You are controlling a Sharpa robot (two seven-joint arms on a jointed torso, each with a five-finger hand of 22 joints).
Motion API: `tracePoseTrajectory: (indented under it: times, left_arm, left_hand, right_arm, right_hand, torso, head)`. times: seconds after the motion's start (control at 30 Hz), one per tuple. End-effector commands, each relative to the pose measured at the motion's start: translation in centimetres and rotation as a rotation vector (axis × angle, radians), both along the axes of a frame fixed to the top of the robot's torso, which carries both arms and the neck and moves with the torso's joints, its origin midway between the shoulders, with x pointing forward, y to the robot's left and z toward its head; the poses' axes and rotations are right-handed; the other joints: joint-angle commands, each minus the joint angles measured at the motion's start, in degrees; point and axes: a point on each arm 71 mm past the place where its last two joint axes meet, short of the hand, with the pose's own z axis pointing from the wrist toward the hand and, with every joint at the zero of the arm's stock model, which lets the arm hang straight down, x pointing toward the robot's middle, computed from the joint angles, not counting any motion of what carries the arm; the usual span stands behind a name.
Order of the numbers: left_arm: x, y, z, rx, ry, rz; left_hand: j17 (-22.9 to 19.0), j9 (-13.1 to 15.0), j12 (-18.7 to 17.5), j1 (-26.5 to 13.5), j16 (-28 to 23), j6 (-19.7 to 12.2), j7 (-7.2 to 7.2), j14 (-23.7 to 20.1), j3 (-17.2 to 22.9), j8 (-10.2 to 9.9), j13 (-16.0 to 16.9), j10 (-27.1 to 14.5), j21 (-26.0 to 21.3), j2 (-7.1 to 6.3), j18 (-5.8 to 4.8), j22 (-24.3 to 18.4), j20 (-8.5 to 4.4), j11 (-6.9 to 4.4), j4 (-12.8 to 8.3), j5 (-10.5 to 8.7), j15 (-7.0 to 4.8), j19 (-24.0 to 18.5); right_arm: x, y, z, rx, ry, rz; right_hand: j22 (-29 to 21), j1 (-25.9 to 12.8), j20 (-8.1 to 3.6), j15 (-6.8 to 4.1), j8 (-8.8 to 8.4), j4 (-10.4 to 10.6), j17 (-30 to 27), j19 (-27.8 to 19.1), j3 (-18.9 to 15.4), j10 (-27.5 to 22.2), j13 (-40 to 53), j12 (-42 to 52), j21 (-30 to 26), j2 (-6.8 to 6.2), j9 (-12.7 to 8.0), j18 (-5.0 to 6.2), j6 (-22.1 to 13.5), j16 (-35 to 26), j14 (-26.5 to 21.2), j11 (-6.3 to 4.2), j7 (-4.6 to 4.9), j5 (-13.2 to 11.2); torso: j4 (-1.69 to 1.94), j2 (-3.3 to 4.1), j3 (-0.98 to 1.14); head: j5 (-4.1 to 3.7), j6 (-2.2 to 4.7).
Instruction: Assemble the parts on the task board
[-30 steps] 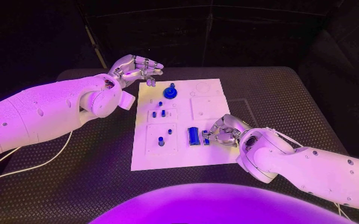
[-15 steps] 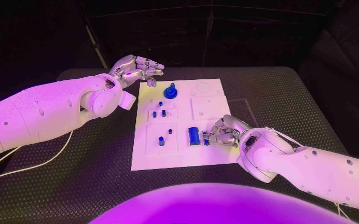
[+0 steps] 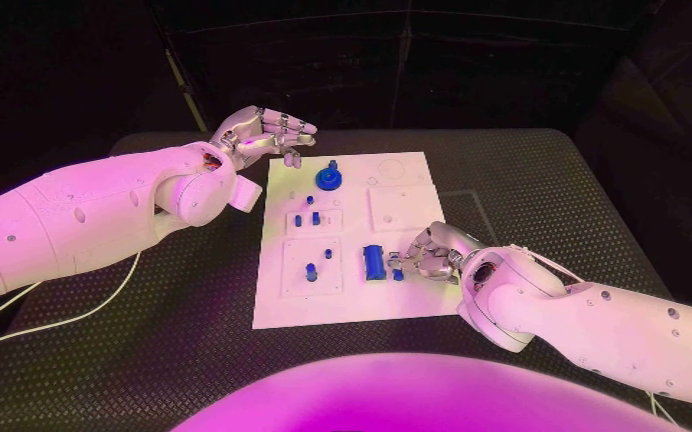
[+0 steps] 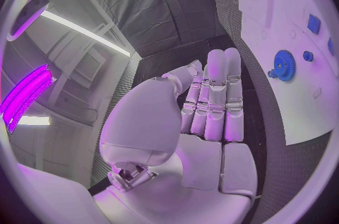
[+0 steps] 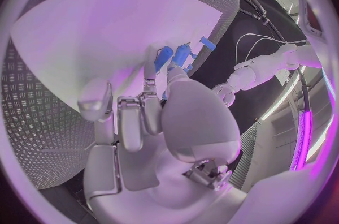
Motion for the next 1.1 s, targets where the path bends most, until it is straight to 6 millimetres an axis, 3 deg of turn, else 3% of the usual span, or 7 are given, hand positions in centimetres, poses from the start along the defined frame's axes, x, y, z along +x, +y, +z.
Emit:
tracePoseTrajectory:
  times: [0.03, 0.17, 0.4, 0.7, 1.1]
  left_arm:
    - [0.0, -0.1, 0.1, -0.009, 0.000, -0.008]
    - [0.0, -0.2, 0.1, -0.009, 0.000, -0.010]
    - [0.0, -0.3, 0.1, -0.011, 0.000, -0.013]
    - [0.0, -0.2, 0.1, -0.010, 0.000, -0.011]
    - [0.0, -0.2, 0.1, -0.011, 0.001, -0.014]
  left_hand:
    - [-0.1, -0.1, 0.3, -0.6, -0.2, -0.2, 0.15, 0.4, 0.0, -0.2, -0.1, -0.3, -0.4, -0.01, 0.78, -0.1, 0.13, -0.06, 0.3, -0.03, 0.15, 0.4]
    - [-0.1, -0.1, 0.3, -0.6, -0.2, -0.2, 0.15, 0.4, 0.0, -0.2, -0.1, -0.3, -0.4, -0.01, 0.78, -0.1, 0.13, -0.06, 0.3, -0.03, 0.15, 0.4]
    - [-0.1, -0.1, 0.3, -0.6, -0.2, -0.2, 0.15, 0.4, 0.0, -0.2, -0.1, -0.3, -0.4, -0.01, 0.78, -0.1, 0.13, -0.06, 0.3, -0.03, 0.15, 0.4]
    - [-0.1, -0.1, 0.3, -0.6, -0.2, -0.2, 0.15, 0.4, 0.0, -0.2, -0.1, -0.3, -0.4, -0.01, 0.78, -0.1, 0.13, -0.06, 0.3, -0.03, 0.15, 0.4]
    - [-0.1, -0.1, 0.3, -0.6, -0.2, -0.2, 0.16, 0.4, 0.0, -0.2, -0.1, -0.4, -0.4, 0.01, 0.78, -0.1, 0.14, -0.05, 0.3, -0.03, 0.16, 0.4]
  right_arm:
    - [0.0, 0.2, 0.4, 0.016, -0.029, 0.003]
    - [0.0, 0.4, 0.7, 0.042, -0.058, 0.010]
    - [-0.2, 0.2, 1.0, 0.053, -0.076, 0.033]
    - [-0.6, -0.4, 1.0, 0.002, -0.053, 0.120]
    - [-0.8, -0.8, 1.0, -0.035, -0.046, 0.148]
  right_hand:
    - [0.0, -1.6, -0.09, -0.18, -0.14, 0.1, 12.3, -0.2, -1.4, 0.0, 3.1, -0.1, -0.2, 0.32, 0.3, -0.62, 0.1, 0.1, 5.6, 0.37, 0.22, -2.2]
    - [0.4, -3.6, -0.17, -0.27, -0.07, 0.2, 12.5, 0.0, -3.2, 0.0, 3.2, 0.0, -0.1, 0.86, 0.8, -0.67, 0.3, 0.2, 5.6, 0.27, 0.08, -3.5]
    - [0.4, -4.4, -0.21, -0.31, -0.06, 0.1, 12.6, 0.0, -4.2, 0.0, 3.1, -0.1, -0.1, 0.74, 1.1, -0.67, 0.3, 0.2, 5.6, 0.22, 0.04, -3.7]
    - [0.3, 2.9, -0.26, -0.33, -0.19, -2.6, 12.4, -0.1, -4.3, 0.0, 3.2, -0.2, -0.2, 0.41, 2.0, -0.66, 0.0, 0.1, 5.6, 0.23, 0.09, -1.3]
    - [0.4, 7.1, -0.28, -0.38, -0.36, -4.8, 12.4, -0.1, -4.4, 0.0, 3.3, -0.3, -0.3, 0.99, 2.5, -0.66, 0.1, 0.1, 5.6, 0.14, 0.00, 0.1]
  torso:
    - [-0.04, 0.03, 0.02]
    - [-0.05, -0.02, 0.03]
    - [-0.04, -0.02, 0.04]
    - [-0.17, -0.08, 0.02]
    - [0.00, 0.02, -0.01]
  head:
    - [-0.02, 0.01]
    - [-0.11, 0.01]
    - [-0.19, 0.01]
    - [-0.67, 0.01]
    - [-0.91, 0.03]
